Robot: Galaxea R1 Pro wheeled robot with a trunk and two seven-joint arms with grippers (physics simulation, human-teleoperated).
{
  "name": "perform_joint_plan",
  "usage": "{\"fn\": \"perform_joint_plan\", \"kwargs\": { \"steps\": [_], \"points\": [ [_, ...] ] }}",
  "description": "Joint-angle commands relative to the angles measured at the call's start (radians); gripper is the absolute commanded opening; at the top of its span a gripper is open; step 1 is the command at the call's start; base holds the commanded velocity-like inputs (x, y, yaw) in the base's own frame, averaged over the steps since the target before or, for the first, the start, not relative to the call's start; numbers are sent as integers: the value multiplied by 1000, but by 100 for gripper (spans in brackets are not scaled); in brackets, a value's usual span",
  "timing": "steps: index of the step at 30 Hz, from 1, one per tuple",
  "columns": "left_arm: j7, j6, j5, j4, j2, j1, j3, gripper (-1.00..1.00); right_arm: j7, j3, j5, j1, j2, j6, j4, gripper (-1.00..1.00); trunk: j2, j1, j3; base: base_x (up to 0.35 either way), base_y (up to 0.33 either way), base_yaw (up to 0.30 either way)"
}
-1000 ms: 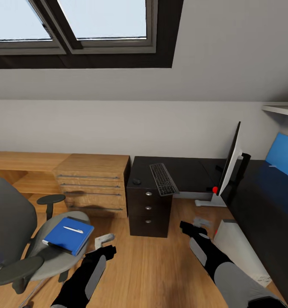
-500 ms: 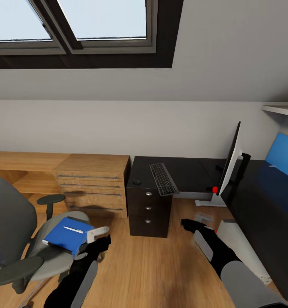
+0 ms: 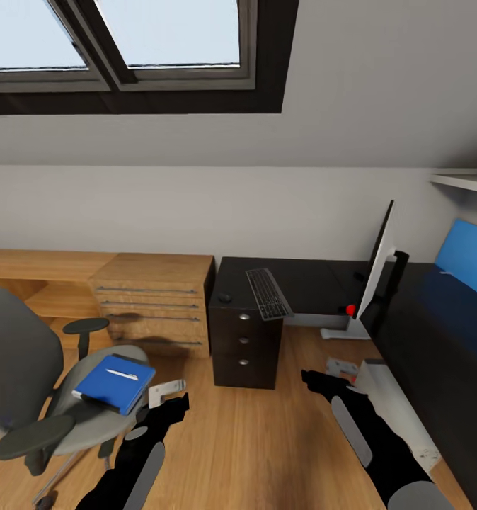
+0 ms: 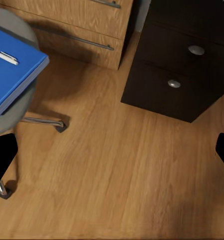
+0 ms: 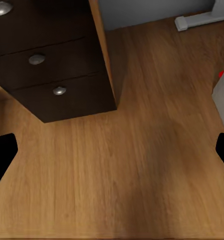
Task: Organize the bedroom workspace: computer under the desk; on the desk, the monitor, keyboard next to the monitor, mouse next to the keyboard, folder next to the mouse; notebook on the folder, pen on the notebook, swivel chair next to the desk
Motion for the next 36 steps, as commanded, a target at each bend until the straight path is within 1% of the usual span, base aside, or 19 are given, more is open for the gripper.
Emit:
{"fn": "perform_joint_plan", "kwargs": {
  "steps": [1,5,9,20,29,34,36],
  "points": [
    [9,2,10,2,0,-1,-2,100,-10,4,-10,2,-2,2,-5,100,-1,0,-1,-275,-120,0],
    [10,2,9,32,-1,-1,-3,100,-11,4,-10,6,-2,1,-8,100,-1,0,-1,-282,-160,0],
    [11,1,8,44,-1,-1,-3,100,-10,3,-10,7,-2,1,-9,100,-1,0,-1,-271,-208,0],
    [11,1,9,51,-1,-1,-3,100,-8,1,-11,8,-2,-5,-39,100,-1,0,-1,-237,-257,0],
    [12,-1,9,53,-1,-1,-3,100,-8,0,-10,8,-9,-8,-42,100,-1,0,-1,-43,-332,-6],
    [12,0,9,54,-1,-1,-3,100,-8,0,-10,8,-14,-26,-41,100,-1,0,2,-4,-346,-134],
    [12,1,10,69,-1,-1,-4,100,-9,0,-10,8,-17,-37,-41,100,-1,0,2,0,-225,-92]
  ]
}}
